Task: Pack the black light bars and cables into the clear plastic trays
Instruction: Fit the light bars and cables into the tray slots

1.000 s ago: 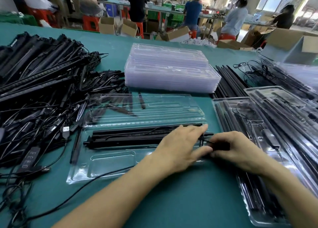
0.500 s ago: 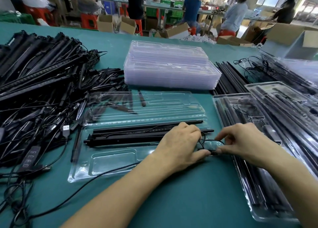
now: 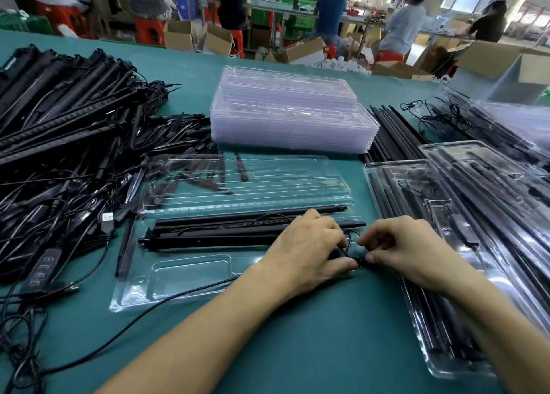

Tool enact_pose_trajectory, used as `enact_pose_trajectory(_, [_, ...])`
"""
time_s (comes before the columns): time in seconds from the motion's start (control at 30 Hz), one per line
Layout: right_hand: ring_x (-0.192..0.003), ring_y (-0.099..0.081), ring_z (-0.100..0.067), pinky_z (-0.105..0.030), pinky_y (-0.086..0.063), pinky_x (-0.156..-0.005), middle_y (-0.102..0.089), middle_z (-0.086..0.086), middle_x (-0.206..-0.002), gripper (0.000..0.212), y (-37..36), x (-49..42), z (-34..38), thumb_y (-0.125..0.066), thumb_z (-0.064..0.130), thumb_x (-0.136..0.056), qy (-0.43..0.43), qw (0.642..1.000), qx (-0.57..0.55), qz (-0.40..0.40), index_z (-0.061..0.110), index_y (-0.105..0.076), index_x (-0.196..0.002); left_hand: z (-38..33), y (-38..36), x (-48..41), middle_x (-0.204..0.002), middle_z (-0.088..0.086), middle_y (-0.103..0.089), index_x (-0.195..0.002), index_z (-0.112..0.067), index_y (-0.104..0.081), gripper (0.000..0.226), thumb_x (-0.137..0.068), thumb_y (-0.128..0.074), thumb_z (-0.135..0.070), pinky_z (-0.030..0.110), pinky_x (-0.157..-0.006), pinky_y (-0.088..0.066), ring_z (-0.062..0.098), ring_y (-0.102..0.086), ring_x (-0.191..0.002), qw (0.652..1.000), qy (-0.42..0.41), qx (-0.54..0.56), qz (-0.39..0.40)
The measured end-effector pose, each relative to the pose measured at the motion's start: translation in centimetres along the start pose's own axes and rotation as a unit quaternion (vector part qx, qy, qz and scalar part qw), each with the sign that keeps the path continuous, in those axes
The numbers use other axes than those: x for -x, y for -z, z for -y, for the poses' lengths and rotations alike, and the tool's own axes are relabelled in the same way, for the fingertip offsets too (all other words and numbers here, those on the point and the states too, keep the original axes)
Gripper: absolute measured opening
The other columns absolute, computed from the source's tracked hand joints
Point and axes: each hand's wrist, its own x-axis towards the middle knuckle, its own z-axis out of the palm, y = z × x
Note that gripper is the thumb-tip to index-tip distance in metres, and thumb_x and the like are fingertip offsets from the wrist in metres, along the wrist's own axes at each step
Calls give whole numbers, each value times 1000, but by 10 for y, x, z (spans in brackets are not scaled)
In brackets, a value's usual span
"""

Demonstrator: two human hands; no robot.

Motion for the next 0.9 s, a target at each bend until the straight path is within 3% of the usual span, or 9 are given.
enact_pose_trajectory(0.07, [-76,-63,2,-5,-43,-70,-71,10,-79,23,-2,1,0,-82,13,-75,4,1000,13,-16,31,-73,-85,0,-1,-1,-120,-4,-65,-112,-19,-72,42,-90,-63,-53,36,-101,-40,20,-48,-111,1000,5,5,-1])
enact_pose_trajectory(0.2, [-103,-58,-18,-29,-43,-82,-66,5,-101,20,-9,8,0,-72,35,-85,1,986,158,-53,33,-71,-105,0,-3,-2,-118,-6,-65,-106,-20,-75,40,-89,-63,-55,34,-100,-39,19,-48,-110,1000,20,10,-5])
enact_pose_trajectory(0.3, [-110,-55,-23,-34,-46,-88,-65,3,-100,24,-11,8,2,-68,32,-89,-35,989,144,-24,33,-67,-113,0,-3,-2,-116,-7,-65,-105,-21,-76,40,-88,-64,-55,30,-99,-39,18,-48,-108,999,28,17,-9])
enact_pose_trajectory(0.4, [-98,-57,-24,-33,-49,-83,-63,2,-86,16,-7,4,4,-72,25,-86,-73,993,96,5,39,-65,-92,0,-4,-1,-113,-5,-64,-104,-21,-76,39,-87,-67,-54,29,-97,-40,17,-48,-107,999,32,29,-20])
enact_pose_trajectory(0.5, [-69,-58,-14,-21,-45,-60,-62,3,-68,27,-2,0,3,-74,15,-83,-74,995,60,1,34,-59,-73,0,-5,0,-111,-6,-65,-102,-22,-76,37,-86,-68,-54,30,-95,-41,16,-49,-104,999,32,34,-29])
enact_pose_trajectory(0.57, [-57,-55,-10,-13,-41,-51,-62,4,-60,24,1,-3,4,-73,8,-82,-58,998,13,-31,29,-65,-75,1,-3,0,-109,-6,-65,-101,-23,-75,35,-85,-68,-53,30,-93,-41,17,-49,-101,998,29,43,-29])
enact_pose_trajectory(0.67, [-68,-63,-16,-8,-41,-59,-67,1,-68,19,-3,-10,12,-75,8,-80,-32,997,-32,-55,27,-71,-80,1,-2,0,-106,-2,-66,-106,-22,-72,35,-86,-69,-50,31,-92,-40,20,-50,-99,999,21,39,-27])
enact_pose_trajectory(0.73, [-73,-65,-18,-13,-44,-65,-70,-1,-72,18,-9,-16,18,-76,7,-78,-10,998,-35,-50,25,-71,-81,1,-2,0,-107,1,-67,-113,-20,-67,39,-86,-70,-48,31,-92,-39,22,-52,-99,999,19,41,-29])
enact_pose_trajectory(0.9, [-66,-61,-6,-10,-40,-62,-69,3,-65,35,-14,-16,19,-75,4,-74,15,998,-37,-44,26,-62,-97,1,-6,-2,-112,5,-61,-142,-23,-45,69,-86,-64,-57,35,-98,-40,23,-49,-102,999,27,12,-20])
